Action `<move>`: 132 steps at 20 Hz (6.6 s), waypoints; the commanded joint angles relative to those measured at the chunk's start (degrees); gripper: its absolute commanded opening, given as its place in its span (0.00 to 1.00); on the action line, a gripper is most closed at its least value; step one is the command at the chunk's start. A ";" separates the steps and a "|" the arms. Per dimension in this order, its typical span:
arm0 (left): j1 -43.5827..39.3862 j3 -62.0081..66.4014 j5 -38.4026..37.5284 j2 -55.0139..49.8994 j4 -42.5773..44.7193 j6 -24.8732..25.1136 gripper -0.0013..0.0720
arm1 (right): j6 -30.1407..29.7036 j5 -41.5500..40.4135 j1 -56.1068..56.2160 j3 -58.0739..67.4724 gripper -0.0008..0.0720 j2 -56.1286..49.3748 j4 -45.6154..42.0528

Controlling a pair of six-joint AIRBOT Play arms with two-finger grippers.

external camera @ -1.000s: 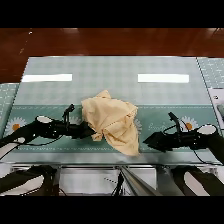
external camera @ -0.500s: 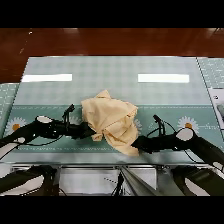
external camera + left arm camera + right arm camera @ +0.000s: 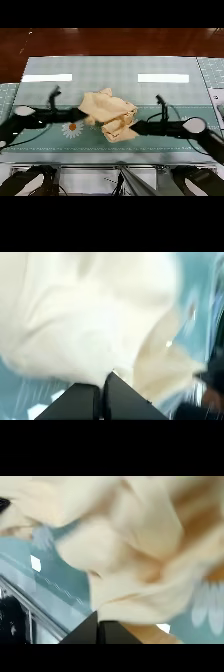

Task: Fold the shirts.

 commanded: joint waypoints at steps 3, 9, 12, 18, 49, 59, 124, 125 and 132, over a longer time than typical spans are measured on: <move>15.41 21.22 0.15 23.43 -0.76 -3.41 0.06 | 13.94 2.32 -14.84 22.25 0.05 13.92 -26.86; 27.32 45.86 1.97 29.29 -0.42 -5.03 0.06 | 14.25 2.08 -27.15 48.24 0.05 16.37 -34.75; 27.58 53.46 1.92 29.07 0.04 -5.03 0.06 | 14.25 2.23 -28.35 56.15 0.05 16.37 -38.25; 27.47 58.38 -7.63 29.40 11.02 -12.59 0.06 | 14.49 11.56 -28.37 62.66 0.05 16.37 -39.95; 6.01 -9.38 -3.98 21.75 17.33 -20.57 0.06 | 0.26 37.53 -30.86 55.08 0.60 -27.74 -40.02; 6.03 -9.35 -4.09 21.75 17.31 -18.67 0.06 | 1.77 24.15 -27.30 -2.97 0.61 0.00 -11.50; 8.31 68.72 -50.45 18.91 34.91 -35.58 0.06 | 20.20 52.63 -12.96 72.28 0.05 6.08 -55.63; 8.31 65.20 -50.14 18.21 35.06 -35.54 0.06 | 18.56 52.09 -12.96 72.30 0.05 2.86 -56.00; 8.31 42.95 -34.58 7.15 35.34 -24.00 0.06 | 10.75 35.04 -12.96 72.28 0.05 -20.79 -61.18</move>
